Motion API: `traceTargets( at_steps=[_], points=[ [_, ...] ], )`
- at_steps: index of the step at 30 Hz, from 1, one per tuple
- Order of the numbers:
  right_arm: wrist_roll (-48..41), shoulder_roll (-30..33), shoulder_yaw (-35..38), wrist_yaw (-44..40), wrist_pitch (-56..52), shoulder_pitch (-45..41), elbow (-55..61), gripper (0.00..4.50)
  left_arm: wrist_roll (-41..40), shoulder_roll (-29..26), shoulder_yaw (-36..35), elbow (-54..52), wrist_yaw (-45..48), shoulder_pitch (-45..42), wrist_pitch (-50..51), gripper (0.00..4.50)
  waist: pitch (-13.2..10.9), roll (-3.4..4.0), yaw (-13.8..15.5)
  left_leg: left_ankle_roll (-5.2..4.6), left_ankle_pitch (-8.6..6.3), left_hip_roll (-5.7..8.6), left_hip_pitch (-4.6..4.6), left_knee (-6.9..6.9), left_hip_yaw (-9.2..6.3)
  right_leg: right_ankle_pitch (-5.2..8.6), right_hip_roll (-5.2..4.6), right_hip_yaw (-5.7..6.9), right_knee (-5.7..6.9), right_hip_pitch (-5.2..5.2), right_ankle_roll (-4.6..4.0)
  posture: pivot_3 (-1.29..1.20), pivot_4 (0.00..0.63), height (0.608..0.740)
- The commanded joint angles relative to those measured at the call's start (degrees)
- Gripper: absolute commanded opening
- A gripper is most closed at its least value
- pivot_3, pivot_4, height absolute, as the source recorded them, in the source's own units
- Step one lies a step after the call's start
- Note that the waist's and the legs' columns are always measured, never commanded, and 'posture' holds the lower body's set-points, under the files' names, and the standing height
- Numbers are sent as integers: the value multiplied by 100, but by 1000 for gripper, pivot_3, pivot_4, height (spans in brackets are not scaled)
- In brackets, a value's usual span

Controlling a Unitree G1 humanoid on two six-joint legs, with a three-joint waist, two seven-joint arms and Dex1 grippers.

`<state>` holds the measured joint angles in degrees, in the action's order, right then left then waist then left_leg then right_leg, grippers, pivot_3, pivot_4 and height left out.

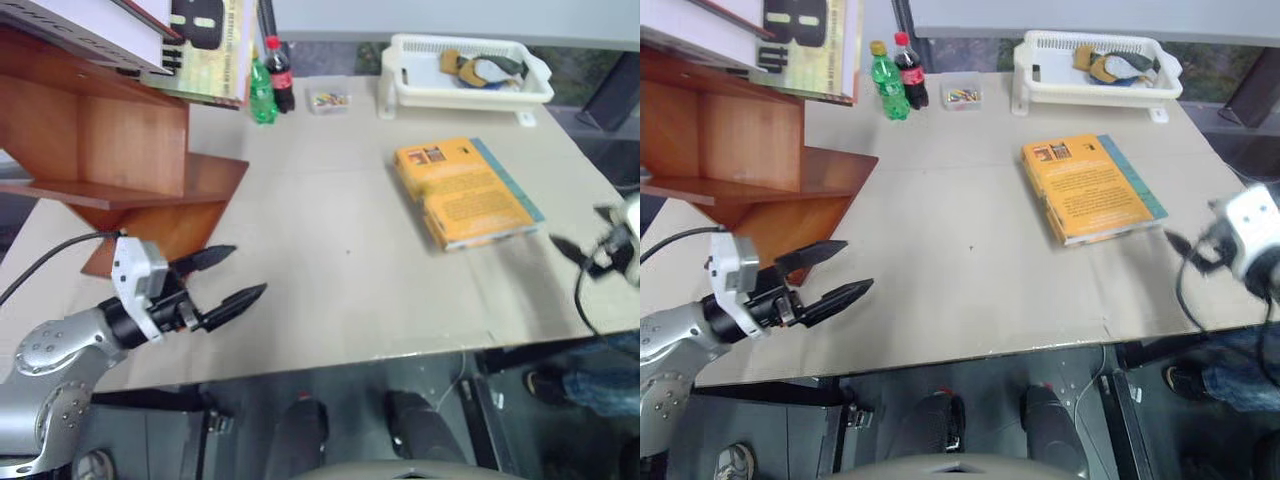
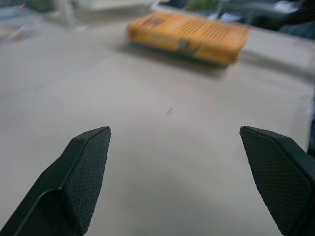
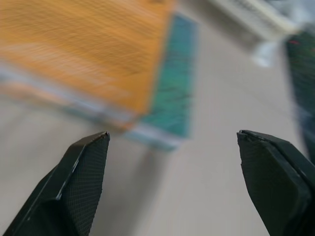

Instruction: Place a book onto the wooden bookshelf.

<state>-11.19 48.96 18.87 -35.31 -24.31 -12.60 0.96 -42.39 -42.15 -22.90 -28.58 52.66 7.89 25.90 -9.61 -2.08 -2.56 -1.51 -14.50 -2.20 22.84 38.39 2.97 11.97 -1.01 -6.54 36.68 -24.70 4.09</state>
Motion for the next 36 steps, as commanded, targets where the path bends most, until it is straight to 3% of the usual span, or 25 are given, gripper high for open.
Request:
traceTargets(
  at_steps=[1, 4, 6, 7, 11, 23, 36],
  points=[
    [606, 24, -468, 452, 241, -784, -987, 2876, -283, 71, 280, -320, -123, -426, 90, 4500, -1, 1, 9, 0, 0, 0, 2, -1, -1, -1, 1, 1, 2, -2, -2, 0, 150, 740],
    [984, -15, -805, 807, 426, -1584, -1939, 1195, -221, 56, 538, -425, -185, -720, 129, 4500, -2, 4, 8, 0, 0, 0, 7, -5, -6, -9, 6, 5, 4, -4, -19, 0, 150, 740],
    [1173, -23, -993, 897, 675, -1966, -2458, 374, -153, 64, 657, -471, -299, -863, 144, 4500, -3, 5, 7, 0, 0, 2, 11, -7, -5, -9, 5, 3, 3, -5, -20, 0, 150, 740],
    [1297, -56, -1145, 925, 784, -2205, -2783, 178, -129, 64, 718, -491, -303, -921, 129, 4500, -3, 5, 6, 0, 0, 2, 12, -7, -6, -9, 5, 4, 1, -4, -20, 0, 150, 740],
    [1513, -315, -1561, 773, 925, -3058, -3963, 178, -68, 55, 913, -517, -339, -1081, 98, 4500, -3, 4, -34, 0, 0, 2, 14, -8, -6, -9, 5, 4, -4, -4, -19, 0, 150, 740],
    [1706, -1051, -1810, 769, 1435, -4891, -6836, 178, -95, 109, 1084, -596, -540, -1233, 131, 4500, -5, 8, -162, 0, 0, 5, 17, -9, -16, -12, 5, 7, -1, -3, -15, 0, 150, 740],
    [1744, -1184, -1874, -418, 1834, -5037, -7216, 178, -79, 185, 1020, -781, -769, -960, 54, 4500, -6, 9, -198, 0, 0, 4, 14, -10, -16, -13, 5, 8, 0, -2, -14, 0, 150, 740]
  ],
)
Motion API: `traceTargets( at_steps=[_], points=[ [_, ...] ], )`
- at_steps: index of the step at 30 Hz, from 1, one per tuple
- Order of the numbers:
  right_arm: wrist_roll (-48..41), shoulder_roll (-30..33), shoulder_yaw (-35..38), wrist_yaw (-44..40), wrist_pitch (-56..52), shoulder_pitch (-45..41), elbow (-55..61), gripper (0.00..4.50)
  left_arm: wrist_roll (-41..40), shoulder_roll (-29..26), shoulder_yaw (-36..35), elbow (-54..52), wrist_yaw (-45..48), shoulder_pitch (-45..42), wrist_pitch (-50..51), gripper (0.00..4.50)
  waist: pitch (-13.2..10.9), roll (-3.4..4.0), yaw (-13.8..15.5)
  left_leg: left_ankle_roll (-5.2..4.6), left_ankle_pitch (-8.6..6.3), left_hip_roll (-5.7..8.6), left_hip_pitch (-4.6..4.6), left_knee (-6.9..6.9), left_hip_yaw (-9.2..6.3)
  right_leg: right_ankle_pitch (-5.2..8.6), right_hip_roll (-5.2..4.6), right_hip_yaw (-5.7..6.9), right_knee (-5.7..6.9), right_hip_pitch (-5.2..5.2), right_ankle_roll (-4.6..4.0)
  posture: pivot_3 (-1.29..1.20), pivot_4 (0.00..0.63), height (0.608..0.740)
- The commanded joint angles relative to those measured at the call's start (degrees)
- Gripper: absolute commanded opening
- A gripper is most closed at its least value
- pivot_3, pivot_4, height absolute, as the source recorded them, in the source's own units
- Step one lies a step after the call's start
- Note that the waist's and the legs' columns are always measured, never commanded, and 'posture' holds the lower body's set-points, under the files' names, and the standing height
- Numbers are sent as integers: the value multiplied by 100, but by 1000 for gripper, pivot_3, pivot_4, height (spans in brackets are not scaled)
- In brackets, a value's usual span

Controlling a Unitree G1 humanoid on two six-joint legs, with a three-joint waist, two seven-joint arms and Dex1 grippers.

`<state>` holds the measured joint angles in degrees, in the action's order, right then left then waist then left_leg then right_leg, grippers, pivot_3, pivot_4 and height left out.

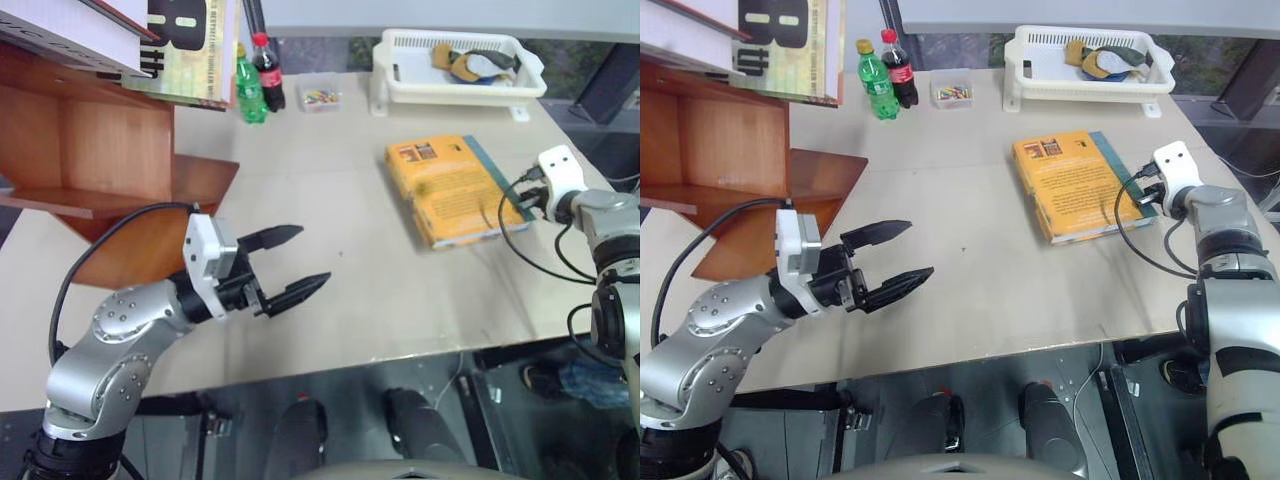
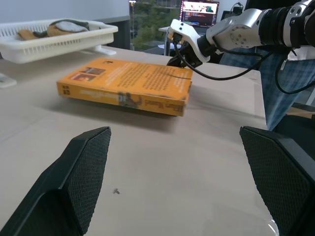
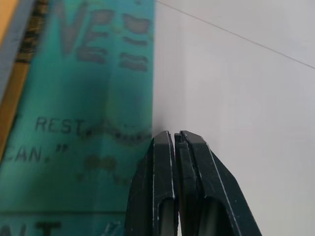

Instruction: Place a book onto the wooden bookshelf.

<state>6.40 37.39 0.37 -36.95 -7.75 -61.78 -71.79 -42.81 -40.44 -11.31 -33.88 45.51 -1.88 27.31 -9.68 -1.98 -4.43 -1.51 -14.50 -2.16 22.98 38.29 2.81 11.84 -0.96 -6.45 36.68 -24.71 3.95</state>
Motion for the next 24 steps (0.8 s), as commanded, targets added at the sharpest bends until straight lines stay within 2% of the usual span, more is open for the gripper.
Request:
traceTargets(
  at_steps=[1, 9, 12, 15, 18, 24],
  points=[
    [-21, -45, -17, -327, 216, -104, 63, 178, -37, 19, -133, -250, -63, 15, -90, 4500, 0, 0, -28, 0, 0, 0, 0, 0, 0, -1, 0, 0, 1, 0, 1, 0, 150, 740],
    [-57, -141, 36, -644, 434, 38, 115, 178, -1, 28, -128, -219, -84, 16, -132, 4500, -1, 1, -102, 0, 0, 0, 0, 0, -1, -9, 0, 0, 3, 0, 16, 0, 150, 740],
    [-59, -146, 112, -239, 431, 12, 57, 178, 12, 26, -132, -218, -82, 37, -139, 4500, -1, 1, -106, 0, 0, 0, 0, 0, -1, -9, 0, 0, 3, 0, 16, 0, 150, 740],
    [-26, -238, 173, 510, 479, -84, -62, 178, 33, 30, -127, -206, -81, 48, -150, 4500, -1, 1, -110, 0, 0, 0, 0, 0, -1, -9, 0, 0, 3, 0, 16, 0, 150, 740],
    [-131, -537, 316, 1174, 405, -242, -218, 178, 80, 52, -93, -180, -88, 24, -167, 4500, -1, 1, -128, 0, 0, 1, 0, 0, -1, -9, 0, -1, 3, 0, 15, 0, 150, 740],
    [-534, -988, 796, 1524, 183, -603, -388, 178, 94, 51, -173, -251, -120, 115, -149, 4500, -7, 10, -147, 0, 0, 1, 0, 0, -2, -10, 1, -1, 4, -1, 16, 0, 150, 740]
  ],
)
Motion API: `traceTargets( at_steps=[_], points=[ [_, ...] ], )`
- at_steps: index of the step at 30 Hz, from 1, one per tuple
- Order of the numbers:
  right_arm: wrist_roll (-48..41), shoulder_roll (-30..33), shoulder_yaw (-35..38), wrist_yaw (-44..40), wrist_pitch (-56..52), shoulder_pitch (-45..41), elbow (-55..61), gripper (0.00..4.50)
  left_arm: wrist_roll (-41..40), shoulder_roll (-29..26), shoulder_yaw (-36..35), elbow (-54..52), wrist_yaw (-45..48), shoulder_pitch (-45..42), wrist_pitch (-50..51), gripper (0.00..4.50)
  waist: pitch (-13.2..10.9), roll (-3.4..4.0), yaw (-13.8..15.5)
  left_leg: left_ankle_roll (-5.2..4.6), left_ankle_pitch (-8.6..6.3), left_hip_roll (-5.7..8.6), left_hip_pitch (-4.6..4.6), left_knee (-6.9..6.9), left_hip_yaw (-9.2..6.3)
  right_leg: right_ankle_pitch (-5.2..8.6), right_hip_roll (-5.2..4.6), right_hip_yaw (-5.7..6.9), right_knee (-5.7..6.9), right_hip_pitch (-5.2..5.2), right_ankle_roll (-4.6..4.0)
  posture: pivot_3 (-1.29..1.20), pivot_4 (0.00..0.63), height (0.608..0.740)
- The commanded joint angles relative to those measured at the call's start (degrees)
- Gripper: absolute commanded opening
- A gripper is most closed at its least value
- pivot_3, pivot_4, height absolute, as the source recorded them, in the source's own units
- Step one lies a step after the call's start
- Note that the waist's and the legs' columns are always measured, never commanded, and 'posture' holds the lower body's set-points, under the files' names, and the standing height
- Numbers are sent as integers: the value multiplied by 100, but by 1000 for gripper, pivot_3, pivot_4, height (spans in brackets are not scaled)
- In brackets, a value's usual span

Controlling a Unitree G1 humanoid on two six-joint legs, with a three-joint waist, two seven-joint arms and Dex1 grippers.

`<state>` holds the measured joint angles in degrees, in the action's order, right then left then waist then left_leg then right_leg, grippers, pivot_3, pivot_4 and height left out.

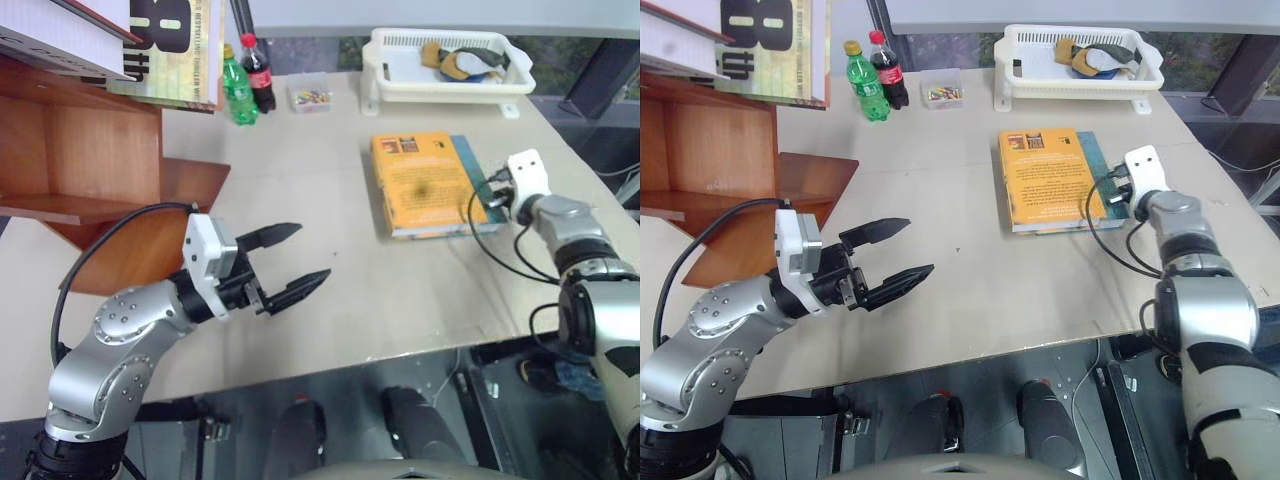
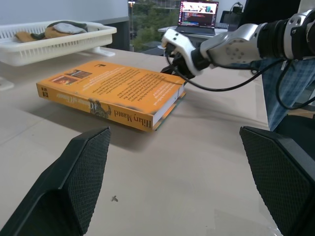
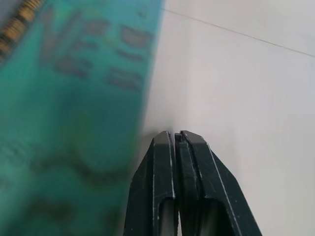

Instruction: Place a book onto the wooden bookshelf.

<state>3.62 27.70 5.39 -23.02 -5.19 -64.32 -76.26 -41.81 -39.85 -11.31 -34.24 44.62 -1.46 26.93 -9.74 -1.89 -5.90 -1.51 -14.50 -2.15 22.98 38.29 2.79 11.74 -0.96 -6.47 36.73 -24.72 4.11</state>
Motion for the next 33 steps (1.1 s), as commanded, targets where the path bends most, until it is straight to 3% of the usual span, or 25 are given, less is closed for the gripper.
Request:
traceTargets(
  at_steps=[1, 13, 27, 33],
  points=[
    [-309, -56, 360, 137, -122, -403, 46, 178, -13, -12, -192, -234, -40, 95, -106, 4500, 0, 1, 0, 0, 0, 0, 0, 0, 0, 0, 0, 0, 0, 0, 0, 0, 150, 740],
    [-56, -217, 71, -1042, -243, -404, 57, 178, -43, -30, -345, -396, -174, 278, -80, 4500, -1, 2, 23, 0, 0, 0, 1, -3, -5, 0, -1, 6, -1, 1, 0, 0, 150, 740],
    [-14, -168, 321, 642, -35, -624, -3, 178, -58, -29, -359, -428, -257, 318, -87, 4500, -2, 3, 21, 0, 0, 0, 2, -4, -5, 0, -1, 6, -1, -1, -1, 0, 150, 740],
    [106, -456, 243, 402, -134, -568, -68, 178, -32, -35, -408, -482, -290, 369, -111, 4500, -2, 3, -20, 0, 0, 0, 2, -5, -5, 0, 0, 6, -1, -1, -1, 0, 150, 740]
  ],
)
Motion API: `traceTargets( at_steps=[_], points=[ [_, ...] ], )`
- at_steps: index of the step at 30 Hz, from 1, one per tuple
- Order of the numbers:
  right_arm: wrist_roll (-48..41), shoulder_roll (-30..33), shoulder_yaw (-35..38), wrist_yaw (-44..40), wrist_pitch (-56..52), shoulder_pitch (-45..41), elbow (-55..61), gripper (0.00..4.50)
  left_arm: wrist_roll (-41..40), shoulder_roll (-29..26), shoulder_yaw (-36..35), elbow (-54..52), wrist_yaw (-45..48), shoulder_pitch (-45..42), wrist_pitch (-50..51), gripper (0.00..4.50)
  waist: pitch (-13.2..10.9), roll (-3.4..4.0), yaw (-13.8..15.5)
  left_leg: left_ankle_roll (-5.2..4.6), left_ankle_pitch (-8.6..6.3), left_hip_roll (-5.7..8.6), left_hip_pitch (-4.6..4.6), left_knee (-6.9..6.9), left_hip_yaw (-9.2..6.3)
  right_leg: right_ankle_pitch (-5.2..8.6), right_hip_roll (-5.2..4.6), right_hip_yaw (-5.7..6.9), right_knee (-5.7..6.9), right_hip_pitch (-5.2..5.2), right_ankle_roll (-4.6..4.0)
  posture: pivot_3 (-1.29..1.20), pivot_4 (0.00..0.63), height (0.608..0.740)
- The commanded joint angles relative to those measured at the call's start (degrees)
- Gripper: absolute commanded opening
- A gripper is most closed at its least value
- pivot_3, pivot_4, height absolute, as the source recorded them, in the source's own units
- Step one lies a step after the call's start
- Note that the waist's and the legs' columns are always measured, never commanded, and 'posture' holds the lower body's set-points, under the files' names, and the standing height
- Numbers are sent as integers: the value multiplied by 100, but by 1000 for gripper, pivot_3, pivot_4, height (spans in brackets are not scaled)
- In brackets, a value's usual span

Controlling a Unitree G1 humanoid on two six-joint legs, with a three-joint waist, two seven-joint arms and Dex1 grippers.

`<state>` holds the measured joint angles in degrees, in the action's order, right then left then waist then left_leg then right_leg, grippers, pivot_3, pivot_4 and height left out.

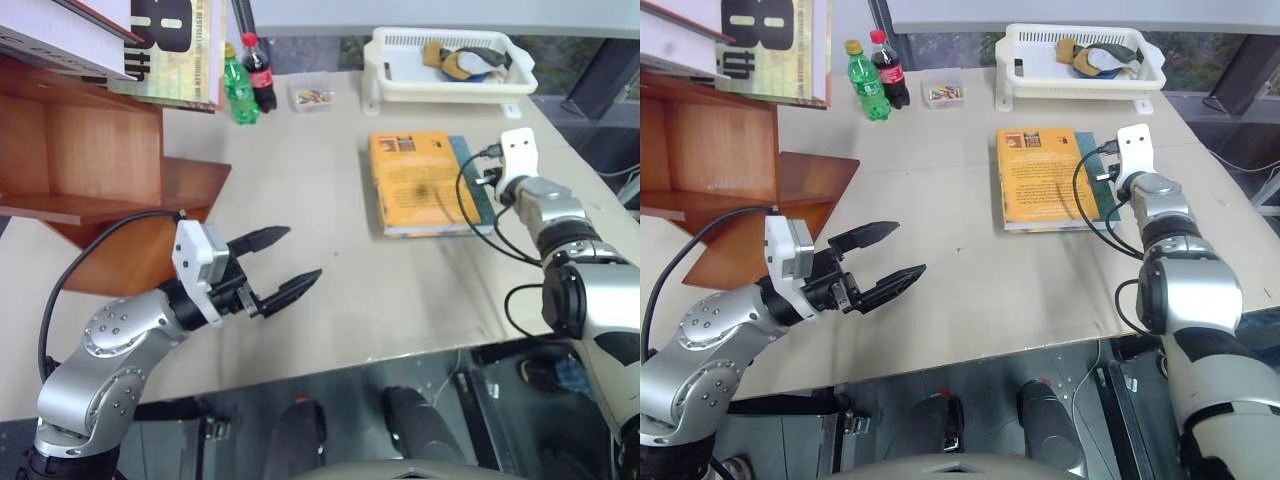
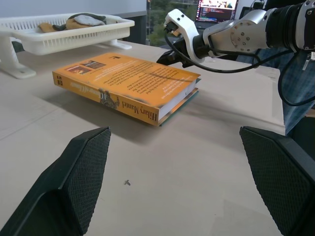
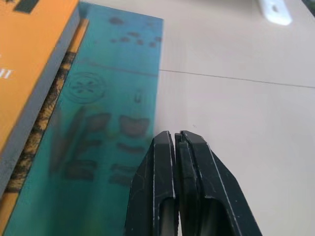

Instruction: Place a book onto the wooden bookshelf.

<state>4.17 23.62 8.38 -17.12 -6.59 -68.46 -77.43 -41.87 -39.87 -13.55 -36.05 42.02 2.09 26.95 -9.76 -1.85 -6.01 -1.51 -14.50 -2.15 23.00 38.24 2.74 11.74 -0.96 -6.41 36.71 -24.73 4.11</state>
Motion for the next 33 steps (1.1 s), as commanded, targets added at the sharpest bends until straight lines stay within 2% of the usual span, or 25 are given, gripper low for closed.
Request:
traceTargets(
  at_steps=[1, 8, 13, 24, 30, 33],
  points=[
    [68, -74, -79, -269, 6, -144, 48, 178, -30, -37, -209, -308, -33, 28, -113, 4500, 0, -1, -17, 0, 0, 0, 0, 0, -1, 0, 0, 0, 0, 1, 0, 0, 150, 740],
    [62, -140, -157, -925, -4, -80, 63, 178, -148, -9, -396, -446, 90, 232, -187, 4500, 1, -1, -92, 0, 0, 0, -2, 0, -2, 0, 0, 1, 1, 2, 0, 0, 150, 740],
    [31, -135, -138, -1050, 24, -45, 75, 178, -308, -32, -497, -402, 261, 257, -263, 4500, 1, -1, -119, 0, 0, -1, -3, 0, -3, 0, 0, 1, 1, 2, 0, 0, 150, 740],
    [118, 134, -65, 424, 205, -173, 65, 178, -291, -5, -457, -401, 228, 215, -260, 4500, -1, 2, -109, 0, 0, 1, 2, 0, -4, 0, -2, 2, -1, 0, -1, 0, 150, 740],
    [175, 69, -80, 441, 53, -95, 4, 178, -247, -14, -519, -468, 158, 276, -274, 4500, -2, 2, -129, 0, 0, 0, 0, -4, -3, 0, -1, 1, -2, 0, 0, 0, 150, 740],
    [131, -41, -53, 164, 34, -58, -6, 178, -253, -11, -582, -532, 99, 343, -278, 4500, -2, 2, -131, 0, 0, 0, 0, -4, -4, 0, 0, 1, -2, 0, 0, 0, 150, 740]
  ],
)
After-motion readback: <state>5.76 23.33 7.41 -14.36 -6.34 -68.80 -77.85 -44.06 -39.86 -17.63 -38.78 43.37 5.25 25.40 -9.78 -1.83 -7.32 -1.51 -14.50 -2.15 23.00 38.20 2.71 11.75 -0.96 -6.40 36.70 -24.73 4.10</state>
